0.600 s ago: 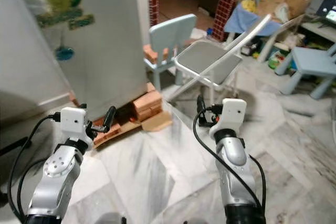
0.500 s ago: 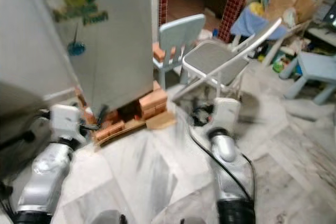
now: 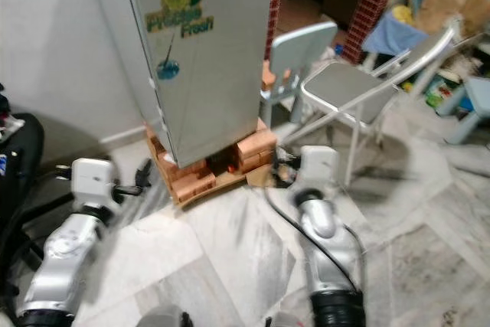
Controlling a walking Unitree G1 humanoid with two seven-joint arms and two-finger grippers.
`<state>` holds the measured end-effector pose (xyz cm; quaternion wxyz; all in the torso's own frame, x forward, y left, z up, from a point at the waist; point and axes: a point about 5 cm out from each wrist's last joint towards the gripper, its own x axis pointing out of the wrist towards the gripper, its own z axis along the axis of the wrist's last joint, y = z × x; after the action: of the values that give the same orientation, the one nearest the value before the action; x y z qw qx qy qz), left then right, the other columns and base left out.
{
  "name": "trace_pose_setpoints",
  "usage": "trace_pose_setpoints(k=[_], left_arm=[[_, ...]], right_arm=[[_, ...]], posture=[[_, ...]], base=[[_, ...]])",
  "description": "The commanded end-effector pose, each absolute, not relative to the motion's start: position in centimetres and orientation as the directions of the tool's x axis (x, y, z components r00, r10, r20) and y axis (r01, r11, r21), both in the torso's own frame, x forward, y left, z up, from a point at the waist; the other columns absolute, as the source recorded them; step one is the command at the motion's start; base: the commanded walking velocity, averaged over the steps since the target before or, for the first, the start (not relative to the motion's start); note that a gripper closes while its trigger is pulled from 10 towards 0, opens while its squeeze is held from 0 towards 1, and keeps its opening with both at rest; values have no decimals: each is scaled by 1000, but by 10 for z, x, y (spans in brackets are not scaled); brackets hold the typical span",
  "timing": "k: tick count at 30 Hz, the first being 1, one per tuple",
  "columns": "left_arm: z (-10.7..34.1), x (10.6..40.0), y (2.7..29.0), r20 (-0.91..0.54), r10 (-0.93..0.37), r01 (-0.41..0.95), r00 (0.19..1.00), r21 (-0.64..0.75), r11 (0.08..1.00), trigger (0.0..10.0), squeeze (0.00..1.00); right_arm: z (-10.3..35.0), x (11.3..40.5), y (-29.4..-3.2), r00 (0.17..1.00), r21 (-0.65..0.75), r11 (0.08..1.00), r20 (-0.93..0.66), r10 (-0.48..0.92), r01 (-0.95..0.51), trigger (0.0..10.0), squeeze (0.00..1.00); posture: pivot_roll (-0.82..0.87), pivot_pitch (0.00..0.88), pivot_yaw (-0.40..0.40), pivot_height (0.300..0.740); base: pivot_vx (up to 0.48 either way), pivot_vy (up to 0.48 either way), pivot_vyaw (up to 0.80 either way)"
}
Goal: Restocking fridge
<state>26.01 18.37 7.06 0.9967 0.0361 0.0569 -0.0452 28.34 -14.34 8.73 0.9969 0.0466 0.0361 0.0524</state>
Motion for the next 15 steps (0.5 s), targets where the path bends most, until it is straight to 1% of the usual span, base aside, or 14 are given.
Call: trace_pose_setpoints(k=[1, 9, 15], left_arm=[[79, 269, 169, -80, -134, 139, 988, 67, 988, 10000, 0], [85, 268, 164, -65, -165, 169, 984, 66, 983, 10000, 0], [78, 261, 160, -74, -178, 184, 981, 84, 979, 10000, 0]], right_arm=[[91, 285, -157, 996, 76, 995, -49, 74, -70, 10000, 0], [96, 288, -158, 997, 58, 996, -28, 72, -70, 10000, 0], [93, 283, -154, 994, 41, 993, -24, 109, -108, 10000, 0]], posture=[[70, 0, 20, 740], [65, 0, 22, 740], [80, 0, -14, 740]], base=[[0, 480, -800], [0, 466, -800], [313, 363, 0]])
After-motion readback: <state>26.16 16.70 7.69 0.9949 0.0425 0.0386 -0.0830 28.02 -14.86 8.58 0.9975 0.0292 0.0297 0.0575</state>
